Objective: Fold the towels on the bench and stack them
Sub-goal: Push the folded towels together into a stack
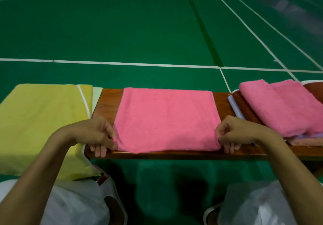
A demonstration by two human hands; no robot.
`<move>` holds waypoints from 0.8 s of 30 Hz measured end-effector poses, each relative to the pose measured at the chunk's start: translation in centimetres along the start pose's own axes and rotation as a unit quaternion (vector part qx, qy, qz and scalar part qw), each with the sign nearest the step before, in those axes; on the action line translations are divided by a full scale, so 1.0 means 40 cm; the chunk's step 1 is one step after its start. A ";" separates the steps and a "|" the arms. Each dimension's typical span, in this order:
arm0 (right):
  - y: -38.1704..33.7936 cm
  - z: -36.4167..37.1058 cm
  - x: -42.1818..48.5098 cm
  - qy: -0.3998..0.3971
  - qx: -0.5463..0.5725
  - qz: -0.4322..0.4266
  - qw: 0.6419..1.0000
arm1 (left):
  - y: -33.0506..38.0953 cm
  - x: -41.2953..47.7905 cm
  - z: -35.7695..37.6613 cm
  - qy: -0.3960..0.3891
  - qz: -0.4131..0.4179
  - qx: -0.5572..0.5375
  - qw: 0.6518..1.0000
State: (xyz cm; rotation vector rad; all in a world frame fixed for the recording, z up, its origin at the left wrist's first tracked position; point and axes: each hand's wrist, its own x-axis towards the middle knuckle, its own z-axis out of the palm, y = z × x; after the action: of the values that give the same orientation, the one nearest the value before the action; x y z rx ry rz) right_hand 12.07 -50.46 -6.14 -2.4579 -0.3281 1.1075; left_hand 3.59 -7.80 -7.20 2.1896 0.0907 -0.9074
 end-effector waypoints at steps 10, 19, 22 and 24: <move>-0.004 -0.021 -0.038 -0.183 -0.029 0.009 0.983 | 0.063 -0.008 -0.007 -0.136 0.011 0.056 0.989; -0.129 0.122 0.160 0.423 -0.042 -0.144 0.893 | 0.146 0.201 0.157 0.373 0.218 0.146 0.890; -0.184 0.197 0.212 0.327 -0.154 -0.189 0.913 | 0.176 0.248 0.221 0.337 0.201 0.216 0.894; -0.183 0.216 0.238 0.290 -0.195 -0.172 0.921 | 0.168 0.274 0.234 0.319 0.159 0.262 0.897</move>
State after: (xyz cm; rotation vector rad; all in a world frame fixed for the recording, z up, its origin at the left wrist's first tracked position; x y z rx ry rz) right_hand 11.50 -38.00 -14.07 -2.7717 -0.8097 0.1494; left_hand 8.53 -21.11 -14.37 2.8156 -0.2212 0.0154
